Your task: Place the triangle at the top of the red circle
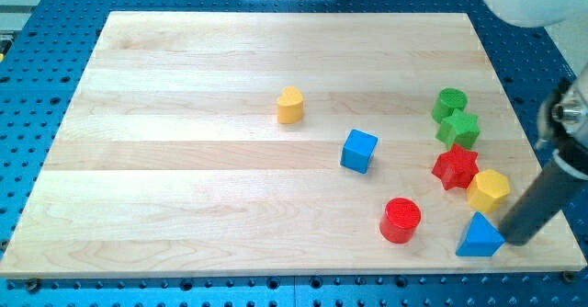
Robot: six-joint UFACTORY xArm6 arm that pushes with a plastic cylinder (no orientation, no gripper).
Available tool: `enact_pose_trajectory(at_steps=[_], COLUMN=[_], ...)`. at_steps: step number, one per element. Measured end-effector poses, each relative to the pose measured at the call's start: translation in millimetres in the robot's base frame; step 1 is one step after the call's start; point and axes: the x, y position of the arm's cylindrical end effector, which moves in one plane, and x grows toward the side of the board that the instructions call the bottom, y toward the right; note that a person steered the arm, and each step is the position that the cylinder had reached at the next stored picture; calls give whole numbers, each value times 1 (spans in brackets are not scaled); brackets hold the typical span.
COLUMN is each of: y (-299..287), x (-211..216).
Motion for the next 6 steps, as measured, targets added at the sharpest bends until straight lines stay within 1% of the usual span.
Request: enact_pose_trajectory(at_steps=[1,6], y=[8,-70], x=[26,17])
